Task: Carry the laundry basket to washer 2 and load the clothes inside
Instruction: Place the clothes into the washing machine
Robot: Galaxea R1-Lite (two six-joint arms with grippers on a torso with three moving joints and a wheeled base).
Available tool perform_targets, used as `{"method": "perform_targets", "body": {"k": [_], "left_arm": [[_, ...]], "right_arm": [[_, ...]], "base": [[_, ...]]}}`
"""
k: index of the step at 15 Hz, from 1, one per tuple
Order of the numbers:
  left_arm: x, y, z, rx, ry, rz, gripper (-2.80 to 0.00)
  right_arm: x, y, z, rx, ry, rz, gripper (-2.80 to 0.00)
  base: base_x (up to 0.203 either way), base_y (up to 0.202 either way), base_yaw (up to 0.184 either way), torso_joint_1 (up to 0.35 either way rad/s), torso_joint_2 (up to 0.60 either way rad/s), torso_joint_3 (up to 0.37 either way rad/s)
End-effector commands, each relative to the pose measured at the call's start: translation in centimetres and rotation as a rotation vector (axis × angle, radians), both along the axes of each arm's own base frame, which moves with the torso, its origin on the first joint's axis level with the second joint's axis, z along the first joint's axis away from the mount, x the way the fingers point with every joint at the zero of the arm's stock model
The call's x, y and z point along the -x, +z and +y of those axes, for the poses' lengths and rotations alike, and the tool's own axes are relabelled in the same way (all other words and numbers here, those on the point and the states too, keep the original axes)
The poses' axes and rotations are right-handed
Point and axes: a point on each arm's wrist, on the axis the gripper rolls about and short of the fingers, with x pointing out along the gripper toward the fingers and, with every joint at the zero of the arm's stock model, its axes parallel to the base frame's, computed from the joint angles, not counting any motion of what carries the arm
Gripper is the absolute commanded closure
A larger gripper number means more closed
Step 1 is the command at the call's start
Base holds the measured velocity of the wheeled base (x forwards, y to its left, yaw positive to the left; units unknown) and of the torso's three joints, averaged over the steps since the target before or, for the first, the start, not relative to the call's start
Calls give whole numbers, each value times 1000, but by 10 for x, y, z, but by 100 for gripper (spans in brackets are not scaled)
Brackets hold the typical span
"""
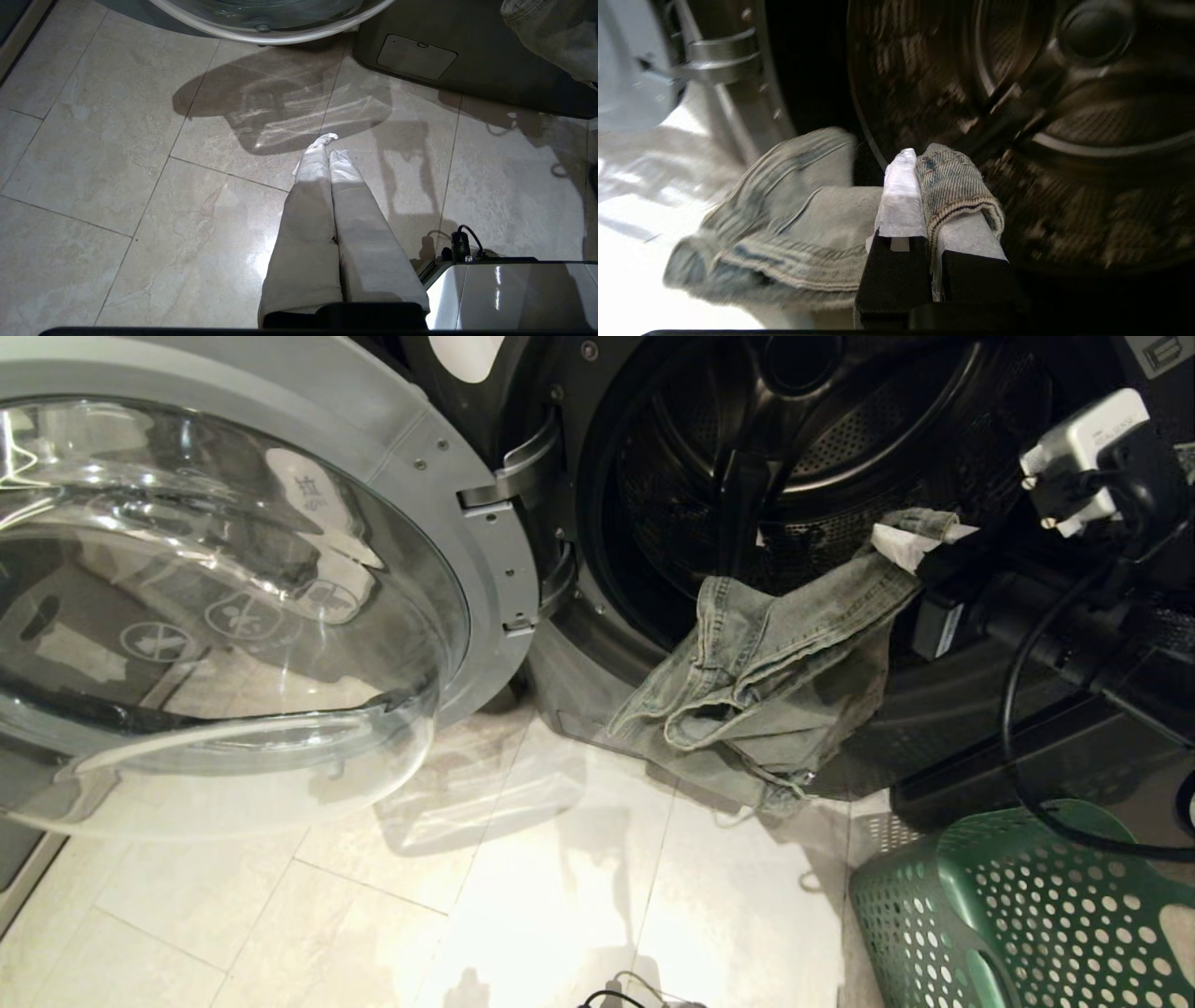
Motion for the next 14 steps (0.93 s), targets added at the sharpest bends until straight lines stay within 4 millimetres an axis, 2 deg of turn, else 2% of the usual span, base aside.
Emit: {"method": "perform_targets", "body": {"k": [1,3,8,12,14], "left_arm": [[0,0,0,0,1,2,0],[0,0,0,0,0,2,0],[0,0,0,0,1,2,0],[0,0,0,0,0,0,0],[0,0,0,0,0,0,0]], "right_arm": [[-22,-14,9,27,-7,-12,0],[-38,-13,15,51,-33,-66,0],[-94,-7,35,-6,-164,-167,0],[-129,-16,47,-65,-278,-179,0],[-145,-14,53,-99,-300,-210,0]], "base": [[0,0,0,0,0,0],[0,0,0,0,0,0],[0,0,0,0,0,0],[0,0,0,0,0,0],[0,0,0,0,0,0]]}}
